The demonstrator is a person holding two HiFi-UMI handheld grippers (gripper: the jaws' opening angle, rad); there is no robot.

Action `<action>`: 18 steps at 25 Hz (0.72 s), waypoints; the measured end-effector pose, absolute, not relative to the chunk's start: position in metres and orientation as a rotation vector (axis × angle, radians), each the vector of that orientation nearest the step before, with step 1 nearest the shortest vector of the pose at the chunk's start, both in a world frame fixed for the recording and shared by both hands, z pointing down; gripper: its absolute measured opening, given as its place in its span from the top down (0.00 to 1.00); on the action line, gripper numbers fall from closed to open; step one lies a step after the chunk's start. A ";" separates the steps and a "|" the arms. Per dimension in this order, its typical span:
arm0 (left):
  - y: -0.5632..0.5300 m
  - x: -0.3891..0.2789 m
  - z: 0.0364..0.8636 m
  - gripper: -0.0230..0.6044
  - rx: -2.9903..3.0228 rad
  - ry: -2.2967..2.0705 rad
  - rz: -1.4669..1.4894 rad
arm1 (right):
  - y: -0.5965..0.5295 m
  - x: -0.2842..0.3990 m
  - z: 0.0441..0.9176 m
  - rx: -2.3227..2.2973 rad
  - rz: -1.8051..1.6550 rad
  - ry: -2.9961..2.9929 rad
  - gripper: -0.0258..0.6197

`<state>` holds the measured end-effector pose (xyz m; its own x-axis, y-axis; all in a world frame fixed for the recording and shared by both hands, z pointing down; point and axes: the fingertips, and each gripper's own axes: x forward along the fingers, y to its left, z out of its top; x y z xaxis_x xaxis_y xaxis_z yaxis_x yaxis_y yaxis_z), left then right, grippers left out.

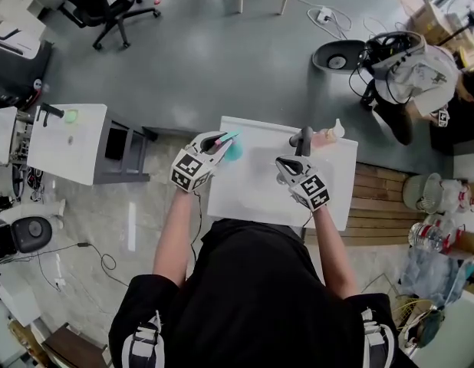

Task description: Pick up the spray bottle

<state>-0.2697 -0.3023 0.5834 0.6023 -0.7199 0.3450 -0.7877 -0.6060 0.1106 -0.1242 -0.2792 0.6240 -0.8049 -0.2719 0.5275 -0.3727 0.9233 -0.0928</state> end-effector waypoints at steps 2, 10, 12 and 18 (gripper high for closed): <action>-0.293 -0.261 0.578 0.84 2.579 -1.253 0.390 | -0.276 -0.115 0.616 0.464 0.250 -2.571 0.93; -0.250 -0.218 0.567 0.85 2.546 -1.315 0.378 | -0.251 -0.073 0.603 0.428 0.200 -2.595 0.93; -0.239 -0.207 0.564 0.85 2.541 -1.322 0.379 | -0.244 -0.067 0.596 0.419 0.192 -2.610 0.93; -0.210 -0.184 0.553 0.85 2.529 -1.342 0.423 | -0.228 -0.047 0.584 0.381 0.177 -2.641 0.93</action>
<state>-0.1842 -0.2105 0.5530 0.5348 -0.7621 0.3650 -0.8336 -0.5464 0.0807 -0.0474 -0.2278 0.5839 -0.8546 -0.2364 0.4625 -0.2960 0.9533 -0.0596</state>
